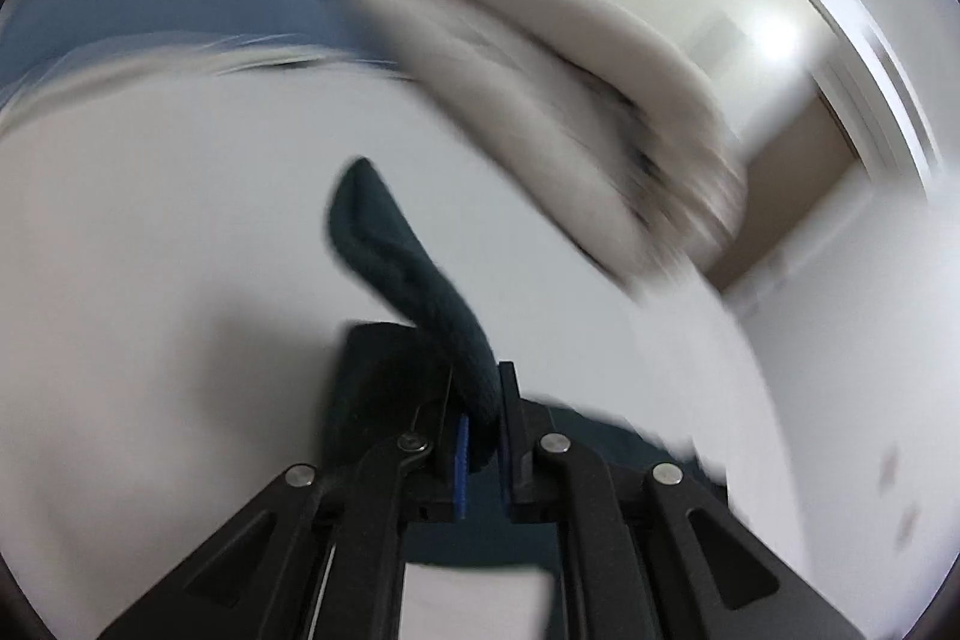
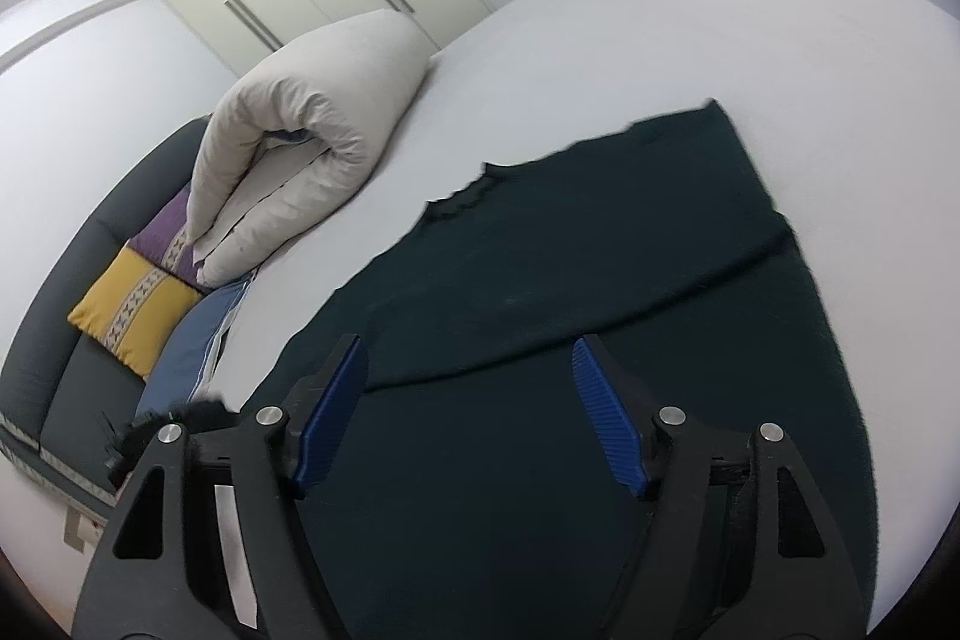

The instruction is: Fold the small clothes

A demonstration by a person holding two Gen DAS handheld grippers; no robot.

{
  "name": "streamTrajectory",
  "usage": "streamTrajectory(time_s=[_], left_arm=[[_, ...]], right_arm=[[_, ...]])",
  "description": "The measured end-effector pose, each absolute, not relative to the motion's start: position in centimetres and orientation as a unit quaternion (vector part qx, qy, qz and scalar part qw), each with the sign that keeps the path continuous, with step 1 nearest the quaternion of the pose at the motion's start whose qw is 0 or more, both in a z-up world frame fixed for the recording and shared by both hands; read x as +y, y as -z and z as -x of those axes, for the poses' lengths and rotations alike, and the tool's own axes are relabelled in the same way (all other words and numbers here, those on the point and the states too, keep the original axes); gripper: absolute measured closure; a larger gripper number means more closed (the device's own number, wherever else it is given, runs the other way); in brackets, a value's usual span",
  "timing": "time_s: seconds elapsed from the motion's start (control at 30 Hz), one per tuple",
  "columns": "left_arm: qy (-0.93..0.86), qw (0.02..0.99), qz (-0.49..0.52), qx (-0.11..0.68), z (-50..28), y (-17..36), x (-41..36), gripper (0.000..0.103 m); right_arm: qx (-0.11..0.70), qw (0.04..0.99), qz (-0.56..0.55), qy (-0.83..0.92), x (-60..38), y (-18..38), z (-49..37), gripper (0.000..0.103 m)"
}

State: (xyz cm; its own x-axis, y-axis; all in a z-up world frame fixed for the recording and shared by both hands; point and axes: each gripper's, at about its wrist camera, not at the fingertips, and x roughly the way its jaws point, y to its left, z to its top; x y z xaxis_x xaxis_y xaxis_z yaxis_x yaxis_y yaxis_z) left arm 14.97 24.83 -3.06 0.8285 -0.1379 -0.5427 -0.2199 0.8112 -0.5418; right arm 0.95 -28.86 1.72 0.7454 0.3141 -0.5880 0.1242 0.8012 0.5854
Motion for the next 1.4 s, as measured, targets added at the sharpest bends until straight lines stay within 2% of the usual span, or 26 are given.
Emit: streamTrajectory(time_s=[0.17,0.23,0.33,0.4,0.47,0.5,0.53,0.57,0.63,0.8,1.0,1.03,1.07,1.2,1.27,1.33,1.4], left_arm=[[0.091,0.932,0.147,0.317,-17.3,1.2,8.7,0.095],[0.129,0.93,0.096,0.33,-17.6,2.5,2.3,0.094],[0.158,0.915,0.047,0.368,-18.0,5.6,-3.6,0.091],[0.166,0.898,0.031,0.405,-18.2,8.2,-5.6,0.083],[0.17,0.888,0.032,0.427,-17.9,9.7,-5.8,0.066],[0.174,0.888,0.033,0.423,-17.1,9.8,-5.4,0.063],[0.175,0.889,0.034,0.421,-16.6,9.6,-5.2,0.051],[0.173,0.891,0.035,0.419,-16.2,9.3,-4.8,0.034],[0.17,0.898,0.039,0.404,-14.8,8.5,-3.7,0.022],[0.17,0.902,0.056,0.392,-11.9,7.9,-0.8,0.02],[0.128,0.908,0.133,0.375,-11.0,7.3,5.7,0.021],[0.123,0.908,0.148,0.371,-11.0,7.2,6.9,0.021],[0.119,0.908,0.154,0.37,-11.0,7.1,7.5,0.021],[0.107,0.909,0.181,0.361,-10.8,6.8,10.1,0.022],[0.1,0.91,0.188,0.356,-10.5,6.7,10.9,0.022],[0.094,0.91,0.2,0.352,-10.5,6.8,11.7,0.022],[0.091,0.908,0.214,0.348,-10.5,6.7,12.5,0.022]], right_arm=[[0.353,0.874,-0.331,-0.04,-31.3,0.0,-0.9,0.034],[0.356,0.871,-0.335,-0.039,-32.0,0.5,-0.8,0.034],[0.371,0.864,-0.338,-0.037,-33.1,1.5,-1.2,0.034],[0.388,0.856,-0.339,-0.037,-33.4,2.2,-1.7,0.034],[0.401,0.848,-0.345,-0.04,-33.5,2.9,-2.7,0.033],[0.402,0.847,-0.346,-0.043,-33.3,3.0,-3.0,0.032],[0.405,0.846,-0.343,-0.049,-32.9,3.1,-3.5,0.032],[0.409,0.845,-0.34,-0.055,-32.5,3.2,-4.3,0.032],[0.419,0.839,-0.34,-0.073,-31.2,3.4,-6.2,0.032],[0.464,0.828,-0.291,-0.122,-25.5,3.9,-11.6,0.032],[0.516,0.822,-0.225,-0.091,-21.0,6.1,-16.4,0.034],[0.525,0.818,-0.218,-0.088,-20.4,6.6,-16.9,0.035],[0.531,0.816,-0.21,-0.088,-19.9,7.1,-17.3,0.044],[0.533,0.829,-0.151,-0.082,-17.6,7.6,-17.7,0.066],[0.533,0.831,-0.134,-0.086,-16.8,7.3,-17.9,0.085],[0.526,0.838,-0.115,-0.089,-16.3,6.5,-17.9,0.096],[0.511,0.848,-0.101,-0.099,-16.0,5.2,-17.7,0.096]])
